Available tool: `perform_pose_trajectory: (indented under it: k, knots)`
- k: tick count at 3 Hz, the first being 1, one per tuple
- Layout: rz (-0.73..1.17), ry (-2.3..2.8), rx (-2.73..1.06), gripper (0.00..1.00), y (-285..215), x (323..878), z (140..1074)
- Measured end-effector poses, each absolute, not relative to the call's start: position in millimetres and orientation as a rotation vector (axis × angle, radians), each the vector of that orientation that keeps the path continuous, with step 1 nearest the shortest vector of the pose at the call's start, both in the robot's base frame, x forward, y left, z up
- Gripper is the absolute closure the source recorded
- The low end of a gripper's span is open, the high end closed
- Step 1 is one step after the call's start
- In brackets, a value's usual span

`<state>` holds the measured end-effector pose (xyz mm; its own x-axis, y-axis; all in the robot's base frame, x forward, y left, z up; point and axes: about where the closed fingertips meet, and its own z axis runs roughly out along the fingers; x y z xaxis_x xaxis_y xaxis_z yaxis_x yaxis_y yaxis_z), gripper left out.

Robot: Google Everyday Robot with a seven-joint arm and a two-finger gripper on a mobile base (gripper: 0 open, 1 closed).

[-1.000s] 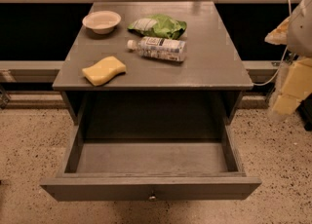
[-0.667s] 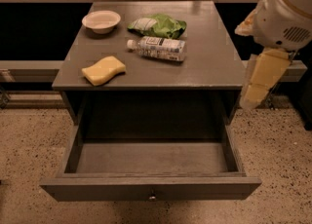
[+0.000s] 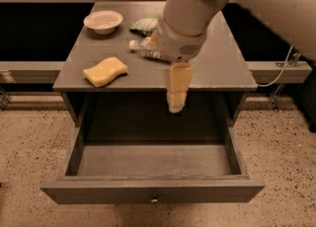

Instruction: Place sponge into top drawer

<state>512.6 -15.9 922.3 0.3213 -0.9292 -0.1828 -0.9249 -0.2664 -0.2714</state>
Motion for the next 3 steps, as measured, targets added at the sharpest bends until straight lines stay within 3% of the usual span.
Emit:
perform_pose_trajectory:
  k: [2,3]
  knots:
    - [-0.008,1.591,-2.333,0.00,0.9,521.2,917.5]
    - [0.012,1.434,-2.502,0.00,47.2,566.5,901.9]
